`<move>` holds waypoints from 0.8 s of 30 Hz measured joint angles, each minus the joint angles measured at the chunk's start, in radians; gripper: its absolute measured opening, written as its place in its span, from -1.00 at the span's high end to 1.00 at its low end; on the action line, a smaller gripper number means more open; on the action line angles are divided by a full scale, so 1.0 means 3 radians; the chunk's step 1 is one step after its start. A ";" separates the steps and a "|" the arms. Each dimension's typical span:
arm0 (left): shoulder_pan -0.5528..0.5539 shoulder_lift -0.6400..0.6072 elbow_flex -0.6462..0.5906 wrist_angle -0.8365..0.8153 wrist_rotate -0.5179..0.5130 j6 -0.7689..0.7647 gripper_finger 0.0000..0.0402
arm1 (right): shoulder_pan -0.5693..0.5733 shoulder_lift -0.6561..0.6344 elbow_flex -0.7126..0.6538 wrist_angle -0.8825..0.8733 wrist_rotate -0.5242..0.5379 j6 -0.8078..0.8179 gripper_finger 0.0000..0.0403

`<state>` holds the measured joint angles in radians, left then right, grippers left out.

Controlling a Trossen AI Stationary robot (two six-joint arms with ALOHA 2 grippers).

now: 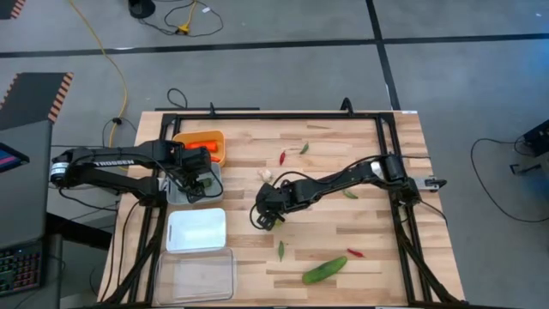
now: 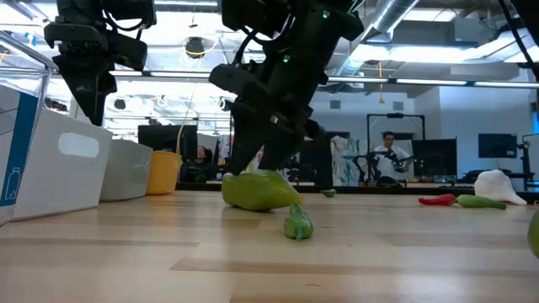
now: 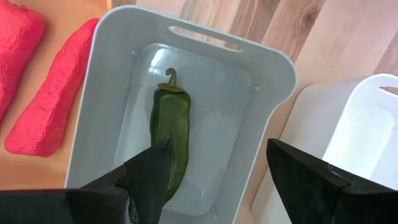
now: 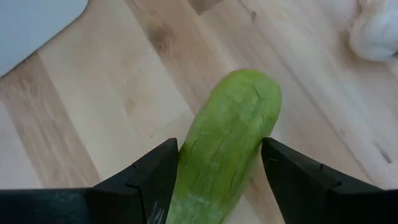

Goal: Sort produce into baskets
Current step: Put the top cucumber into the white bin

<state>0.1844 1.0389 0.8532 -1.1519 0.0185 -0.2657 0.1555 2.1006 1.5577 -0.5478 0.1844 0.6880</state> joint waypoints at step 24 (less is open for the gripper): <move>0.0000 -0.0003 0.0000 0.0159 0.0000 0.0150 -0.24 | -0.0005 -0.0004 -0.0048 0.0235 -0.0260 -0.0139 0.33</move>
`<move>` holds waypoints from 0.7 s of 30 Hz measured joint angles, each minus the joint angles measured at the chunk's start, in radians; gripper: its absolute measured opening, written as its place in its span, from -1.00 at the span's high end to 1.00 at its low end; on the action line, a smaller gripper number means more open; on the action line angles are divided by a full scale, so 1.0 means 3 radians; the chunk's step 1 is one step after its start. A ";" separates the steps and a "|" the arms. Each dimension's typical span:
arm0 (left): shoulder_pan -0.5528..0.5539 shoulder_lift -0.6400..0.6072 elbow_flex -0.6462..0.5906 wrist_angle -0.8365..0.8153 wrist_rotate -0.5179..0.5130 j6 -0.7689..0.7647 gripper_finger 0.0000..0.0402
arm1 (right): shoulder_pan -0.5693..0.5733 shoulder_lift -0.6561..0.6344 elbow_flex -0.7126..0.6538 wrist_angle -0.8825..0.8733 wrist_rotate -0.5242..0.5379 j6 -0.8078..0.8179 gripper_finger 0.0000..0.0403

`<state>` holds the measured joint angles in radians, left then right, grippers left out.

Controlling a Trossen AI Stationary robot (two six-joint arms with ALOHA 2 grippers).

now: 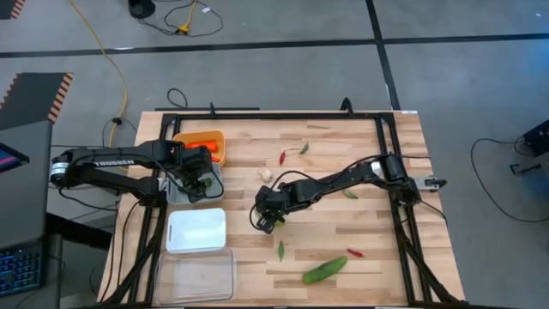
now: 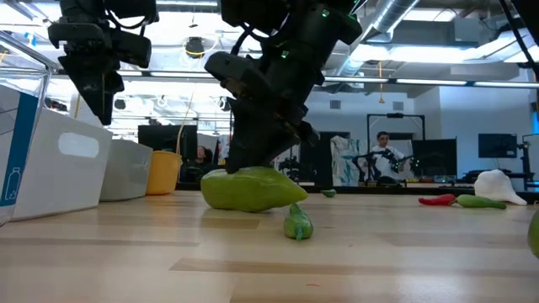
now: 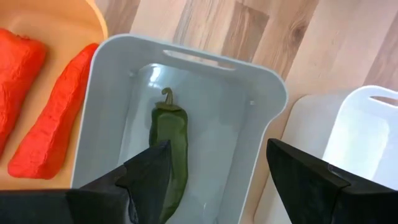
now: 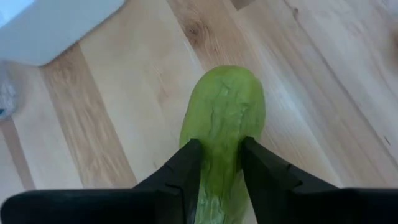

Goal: Sort produce into baskets
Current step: Put the top cucumber into the white bin

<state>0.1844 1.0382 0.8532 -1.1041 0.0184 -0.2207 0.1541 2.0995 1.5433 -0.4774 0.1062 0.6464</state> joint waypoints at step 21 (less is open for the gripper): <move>-0.0101 -0.0001 0.0000 0.0732 0.0173 0.0175 -0.24 | -0.0041 0.0000 0.0000 -0.0016 -0.0129 -0.0001 0.54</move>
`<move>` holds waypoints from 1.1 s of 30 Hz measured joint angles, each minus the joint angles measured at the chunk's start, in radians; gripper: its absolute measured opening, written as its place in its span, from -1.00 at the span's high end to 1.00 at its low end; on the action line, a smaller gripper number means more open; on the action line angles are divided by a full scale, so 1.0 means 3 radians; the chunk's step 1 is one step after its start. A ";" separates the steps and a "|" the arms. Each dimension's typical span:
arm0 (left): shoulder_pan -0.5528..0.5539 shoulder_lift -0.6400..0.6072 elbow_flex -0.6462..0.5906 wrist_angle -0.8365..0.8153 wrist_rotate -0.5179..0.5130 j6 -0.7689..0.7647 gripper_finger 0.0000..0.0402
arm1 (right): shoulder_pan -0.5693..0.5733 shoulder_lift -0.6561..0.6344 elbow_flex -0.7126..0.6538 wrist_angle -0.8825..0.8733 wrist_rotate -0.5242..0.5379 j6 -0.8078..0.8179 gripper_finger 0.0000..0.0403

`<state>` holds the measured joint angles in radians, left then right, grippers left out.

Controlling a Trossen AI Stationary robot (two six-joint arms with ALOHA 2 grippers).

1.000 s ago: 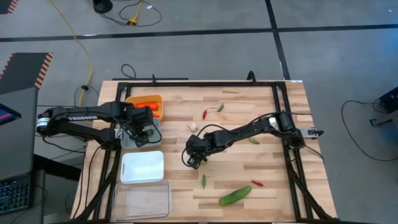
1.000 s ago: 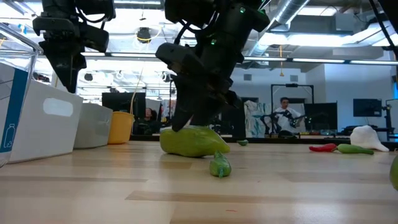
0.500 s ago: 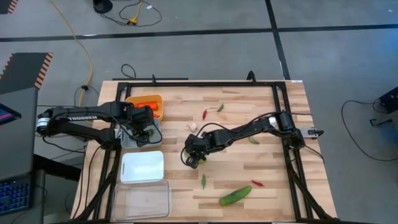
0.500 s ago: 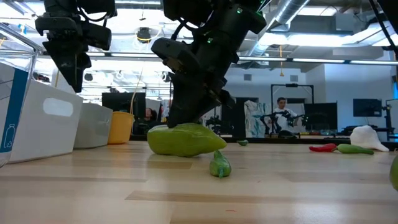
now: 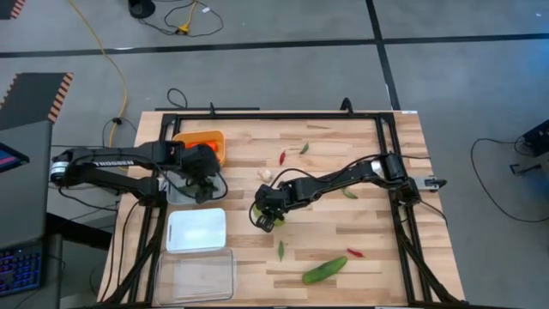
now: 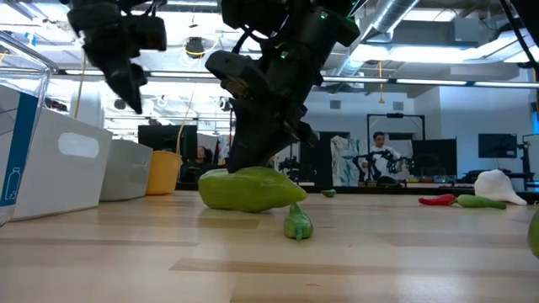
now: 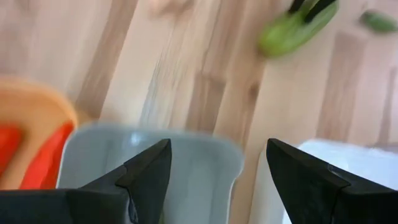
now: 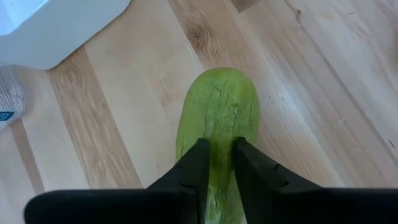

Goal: Sort produce into baskets
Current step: Put the top cucumber into the white bin

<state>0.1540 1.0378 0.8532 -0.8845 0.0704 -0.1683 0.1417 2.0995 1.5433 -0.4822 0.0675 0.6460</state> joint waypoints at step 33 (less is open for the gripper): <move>-0.0692 0.1594 -0.0121 0.2173 -0.0010 0.0300 -0.24 | 0.0010 -0.0018 -0.0013 0.0008 0.0045 -0.0074 0.63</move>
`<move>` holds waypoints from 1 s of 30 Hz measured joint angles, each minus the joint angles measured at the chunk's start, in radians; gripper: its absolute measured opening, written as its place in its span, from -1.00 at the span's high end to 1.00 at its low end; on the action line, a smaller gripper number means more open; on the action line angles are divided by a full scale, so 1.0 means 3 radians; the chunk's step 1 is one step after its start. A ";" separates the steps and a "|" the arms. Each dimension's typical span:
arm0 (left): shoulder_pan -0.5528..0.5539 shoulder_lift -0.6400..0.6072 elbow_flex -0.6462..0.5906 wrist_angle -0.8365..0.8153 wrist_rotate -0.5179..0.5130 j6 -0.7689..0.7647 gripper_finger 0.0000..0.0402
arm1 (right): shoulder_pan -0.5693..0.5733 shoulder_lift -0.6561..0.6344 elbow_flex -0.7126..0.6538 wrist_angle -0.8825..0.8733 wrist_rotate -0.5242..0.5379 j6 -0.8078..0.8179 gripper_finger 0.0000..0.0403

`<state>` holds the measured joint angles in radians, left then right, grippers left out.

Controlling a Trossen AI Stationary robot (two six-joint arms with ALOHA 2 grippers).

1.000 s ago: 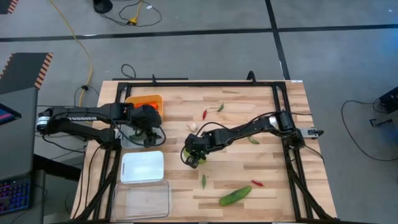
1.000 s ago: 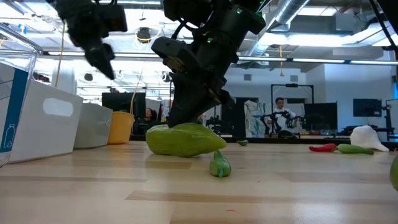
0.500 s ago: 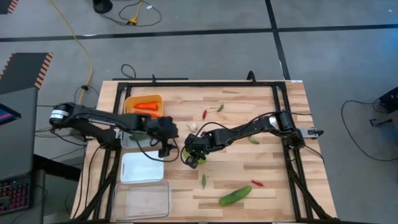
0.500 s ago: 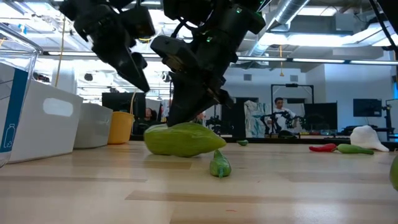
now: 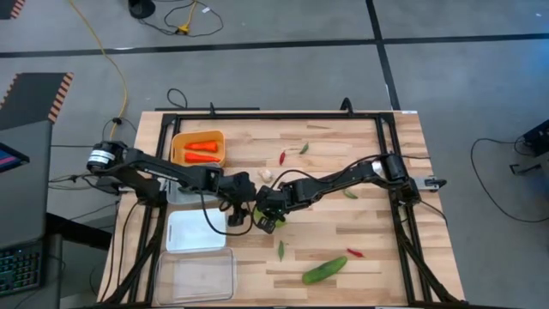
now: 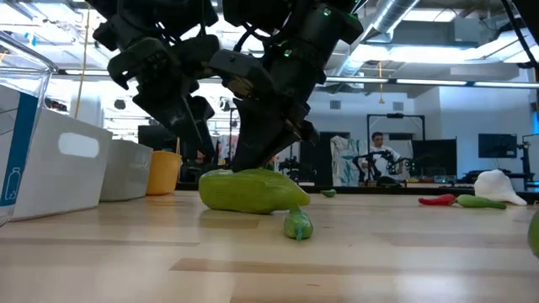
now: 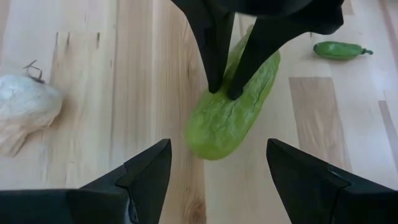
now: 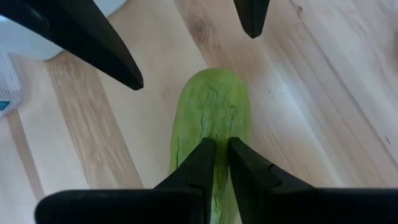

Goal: Sort produce into baskets
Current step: Put the top cucumber into the white bin

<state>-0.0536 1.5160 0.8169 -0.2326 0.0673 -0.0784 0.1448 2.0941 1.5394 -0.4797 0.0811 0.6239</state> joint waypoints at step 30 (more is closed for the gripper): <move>-0.0038 -0.0507 0.0001 0.0169 -0.0256 0.0162 -0.24 | 0.0182 -0.0744 0.0011 -0.0855 0.0617 -0.0194 0.63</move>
<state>-0.0651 1.3640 0.8173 -0.1818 -0.0095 -0.0297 0.1992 1.8710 1.5429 -0.7364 0.2662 0.5656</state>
